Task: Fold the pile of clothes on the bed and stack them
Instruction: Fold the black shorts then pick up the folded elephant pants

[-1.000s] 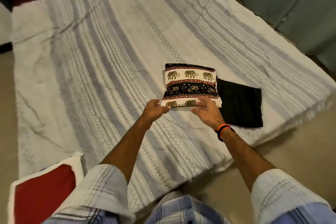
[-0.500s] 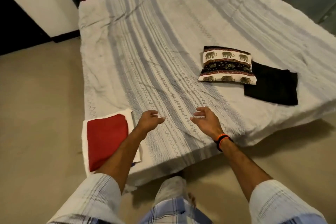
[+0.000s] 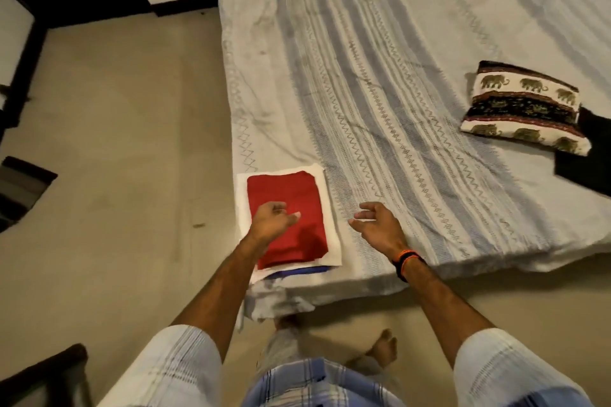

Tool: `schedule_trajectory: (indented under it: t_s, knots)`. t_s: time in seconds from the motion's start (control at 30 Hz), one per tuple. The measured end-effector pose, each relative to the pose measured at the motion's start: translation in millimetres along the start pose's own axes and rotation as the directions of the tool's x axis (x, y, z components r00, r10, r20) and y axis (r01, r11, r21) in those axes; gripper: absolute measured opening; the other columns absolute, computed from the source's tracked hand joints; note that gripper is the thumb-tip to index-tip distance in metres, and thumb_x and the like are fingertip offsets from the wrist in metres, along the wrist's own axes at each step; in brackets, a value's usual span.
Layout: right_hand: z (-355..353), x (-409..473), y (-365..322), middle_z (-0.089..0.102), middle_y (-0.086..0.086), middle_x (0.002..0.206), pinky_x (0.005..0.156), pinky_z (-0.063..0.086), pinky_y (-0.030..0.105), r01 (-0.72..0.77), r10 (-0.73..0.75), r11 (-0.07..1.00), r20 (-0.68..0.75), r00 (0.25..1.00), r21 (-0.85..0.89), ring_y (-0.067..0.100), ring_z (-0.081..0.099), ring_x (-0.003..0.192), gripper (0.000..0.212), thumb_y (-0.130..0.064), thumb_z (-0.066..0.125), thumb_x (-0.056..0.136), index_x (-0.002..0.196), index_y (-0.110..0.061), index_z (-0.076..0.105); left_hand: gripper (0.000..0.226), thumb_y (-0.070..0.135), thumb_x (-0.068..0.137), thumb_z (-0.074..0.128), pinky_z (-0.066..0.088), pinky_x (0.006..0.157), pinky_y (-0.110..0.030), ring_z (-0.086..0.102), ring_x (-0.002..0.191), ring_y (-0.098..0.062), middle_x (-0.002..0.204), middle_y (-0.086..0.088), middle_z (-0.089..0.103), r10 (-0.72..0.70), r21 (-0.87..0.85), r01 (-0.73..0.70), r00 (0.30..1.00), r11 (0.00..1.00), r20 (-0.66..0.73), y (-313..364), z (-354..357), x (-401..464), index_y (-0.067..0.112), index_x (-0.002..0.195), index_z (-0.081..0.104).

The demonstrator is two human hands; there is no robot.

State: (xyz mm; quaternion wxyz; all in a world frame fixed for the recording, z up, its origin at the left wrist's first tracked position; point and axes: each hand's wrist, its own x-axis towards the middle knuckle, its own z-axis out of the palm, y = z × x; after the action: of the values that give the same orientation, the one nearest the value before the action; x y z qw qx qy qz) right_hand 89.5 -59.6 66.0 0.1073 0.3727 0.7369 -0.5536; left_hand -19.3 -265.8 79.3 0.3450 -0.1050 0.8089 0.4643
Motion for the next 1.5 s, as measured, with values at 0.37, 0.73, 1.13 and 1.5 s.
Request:
schedule_trajectory:
  t_s: [0.37,0.73,1.13,1.5]
  knots:
    - [98.1,54.0,-14.2,0.062,0.002,0.124,0.088,0.041,0.025,-0.151,0.144,0.981,-0.059,0.988,-0.125,0.015,0.058,0.1,0.068,-0.044,0.079,0.078,0.133,-0.014,0.051,0.085,0.04,0.075,0.083,0.043,0.109,-0.042,0.048,0.131,-0.028,0.147,-0.012,0.044,-0.206,-0.029,0.204,0.977,0.978,-0.063,-64.5,-82.4,83.8,0.011,0.143,0.04]
    - [136.4,126.6,31.2,0.076,-0.005,0.097,0.079,0.057,0.032,-0.225,0.226,0.973,0.016,0.974,-0.057,0.016,0.073,0.089,0.087,-0.079,0.081,0.043,0.102,-0.016,0.07,0.104,0.062,0.038,0.094,0.056,0.092,-0.045,0.068,0.104,-0.02,0.116,0.006,0.07,-0.32,-0.192,0.334,0.942,0.923,0.103,-117.6,-62.8,153.3,0.024,0.128,0.056]
    - [147.4,151.3,42.0,0.075,-0.007,0.107,0.091,0.057,0.041,-0.322,0.296,0.932,0.162,0.941,0.165,0.016,0.072,0.097,0.089,-0.061,0.093,0.041,0.117,-0.022,0.067,0.08,0.036,0.054,0.095,0.057,0.08,-0.035,0.069,0.101,-0.021,0.112,0.0,0.072,-0.346,-0.335,0.391,0.919,0.857,0.186,-131.6,-58.9,162.0,0.019,0.124,0.059]
    - [141.5,121.9,11.3,0.072,-0.005,0.112,0.094,0.055,0.038,-0.255,0.223,0.913,0.132,0.966,0.318,0.015,0.069,0.101,0.072,-0.039,0.092,0.058,0.122,-0.022,0.063,0.082,0.039,0.053,0.091,0.056,0.092,-0.046,0.071,0.101,-0.025,0.11,-0.003,0.074,-0.271,-0.412,0.353,0.931,0.84,0.245,-102.2,-63.0,143.4,0.018,0.127,0.061]
